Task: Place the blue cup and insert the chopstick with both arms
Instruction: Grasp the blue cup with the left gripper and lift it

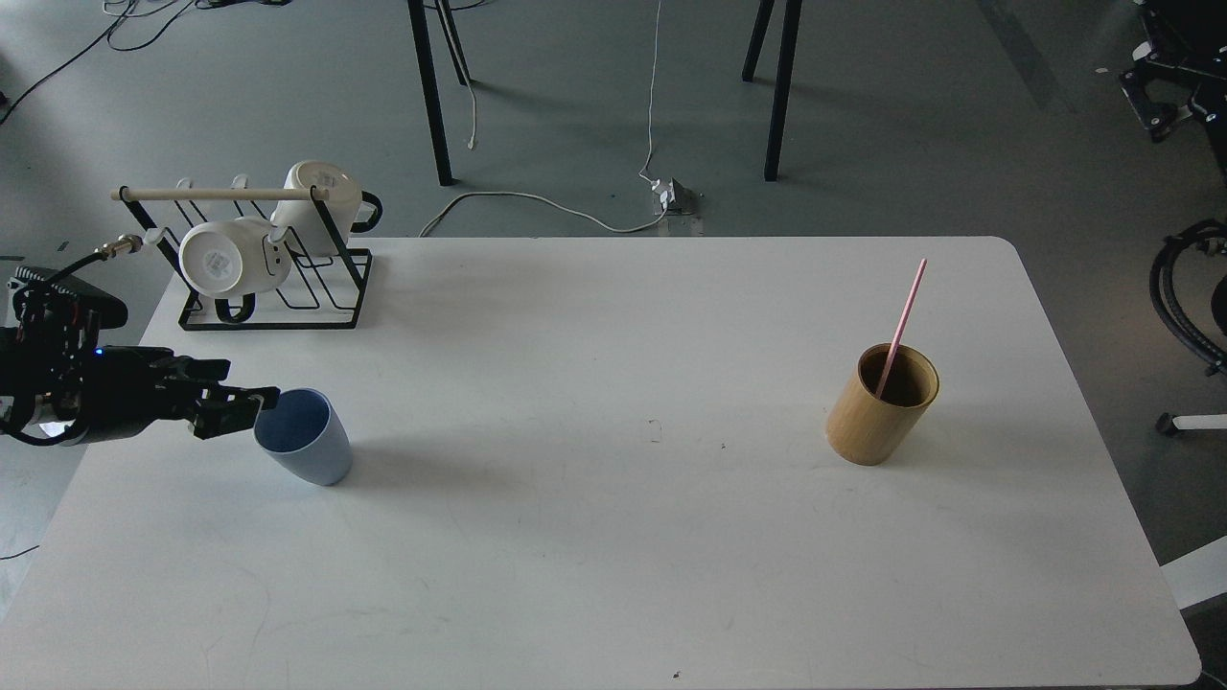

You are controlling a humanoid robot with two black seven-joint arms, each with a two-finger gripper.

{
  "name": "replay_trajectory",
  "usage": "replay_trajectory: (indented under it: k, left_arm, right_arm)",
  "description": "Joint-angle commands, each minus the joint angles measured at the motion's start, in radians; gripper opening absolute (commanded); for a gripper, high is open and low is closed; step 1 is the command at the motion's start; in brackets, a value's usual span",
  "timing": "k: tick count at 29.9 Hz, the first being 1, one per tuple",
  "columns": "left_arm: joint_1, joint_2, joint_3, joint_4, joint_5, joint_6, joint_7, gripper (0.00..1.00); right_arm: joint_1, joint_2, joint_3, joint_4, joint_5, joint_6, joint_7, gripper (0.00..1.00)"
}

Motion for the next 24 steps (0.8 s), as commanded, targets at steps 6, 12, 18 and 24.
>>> replay_trajectory:
  k: [6, 12, 18, 24]
  left_arm:
    - [0.002, -0.091, 0.011, 0.128, 0.042, 0.016, -0.011, 0.42]
    - [0.0, -0.097, 0.022, 0.133, 0.042, 0.011, -0.047, 0.06]
    - [-0.029, -0.119, 0.017, 0.108, 0.042, -0.012, -0.047, 0.04]
    - [-0.228, -0.114, 0.013, -0.059, 0.04, -0.215, -0.047, 0.01]
  right_arm:
    - [-0.001, -0.001, 0.002, -0.011, -0.001, 0.0, 0.001, 1.0]
    - [-0.001, -0.001, 0.002, -0.02, -0.001, 0.0, 0.003, 1.0]
    - [-0.003, -0.001, -0.005, -0.029, -0.006, 0.0, 0.003, 1.0]
    - [-0.014, -0.004, 0.002, -0.029, -0.029, 0.0, 0.003, 1.0]
